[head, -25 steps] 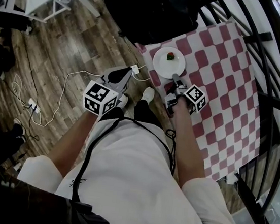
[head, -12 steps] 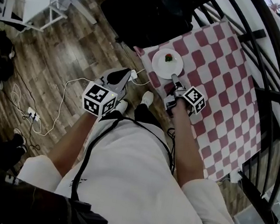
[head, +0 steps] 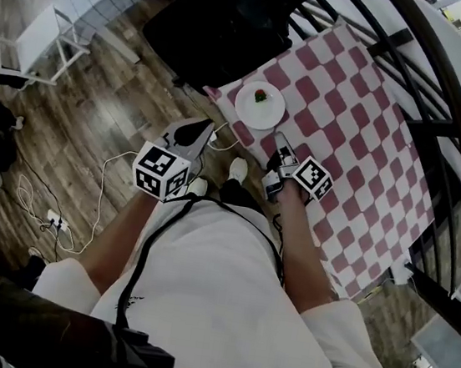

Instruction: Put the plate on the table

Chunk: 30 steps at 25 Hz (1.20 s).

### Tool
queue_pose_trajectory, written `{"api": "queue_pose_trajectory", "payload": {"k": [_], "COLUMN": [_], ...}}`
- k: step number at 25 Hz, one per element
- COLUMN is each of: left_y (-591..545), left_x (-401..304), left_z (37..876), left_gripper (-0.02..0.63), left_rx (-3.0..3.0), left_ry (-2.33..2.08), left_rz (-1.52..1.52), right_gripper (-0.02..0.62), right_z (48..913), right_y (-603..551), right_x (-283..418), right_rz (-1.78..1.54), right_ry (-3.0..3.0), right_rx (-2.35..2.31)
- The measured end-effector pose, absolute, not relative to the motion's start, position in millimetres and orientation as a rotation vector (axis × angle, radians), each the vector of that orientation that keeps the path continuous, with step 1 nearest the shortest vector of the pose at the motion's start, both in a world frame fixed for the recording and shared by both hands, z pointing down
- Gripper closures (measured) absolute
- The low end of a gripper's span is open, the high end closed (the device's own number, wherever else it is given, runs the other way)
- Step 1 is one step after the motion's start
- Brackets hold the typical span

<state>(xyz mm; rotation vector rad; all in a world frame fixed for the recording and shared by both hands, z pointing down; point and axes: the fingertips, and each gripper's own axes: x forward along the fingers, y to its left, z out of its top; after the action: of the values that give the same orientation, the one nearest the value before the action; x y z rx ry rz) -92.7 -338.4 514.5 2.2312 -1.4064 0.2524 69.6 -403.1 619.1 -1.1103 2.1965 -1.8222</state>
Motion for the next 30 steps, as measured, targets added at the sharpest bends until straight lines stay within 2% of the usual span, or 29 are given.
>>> {"api": "queue_pose_trajectory", "payload": {"k": [16, 30], "left_y": [-341.8, -316.1], "left_x": [-48.0, -37.3], "left_z": [468.5, 459.1], "left_gripper": [0.598, 0.598], "left_rx": [2.427, 2.453], "left_ry": [-1.256, -1.226], "left_rz": [0.216, 0.216], "right_gripper": [0.589, 0.589], "right_z": [505.2, 458.1], "right_y": [-345.5, -314.4], "right_x": [105.5, 121.9], "right_rz": [-1.289, -1.111], "right_ry": [2.510, 2.576], "right_rx": [-1.061, -1.066]}}
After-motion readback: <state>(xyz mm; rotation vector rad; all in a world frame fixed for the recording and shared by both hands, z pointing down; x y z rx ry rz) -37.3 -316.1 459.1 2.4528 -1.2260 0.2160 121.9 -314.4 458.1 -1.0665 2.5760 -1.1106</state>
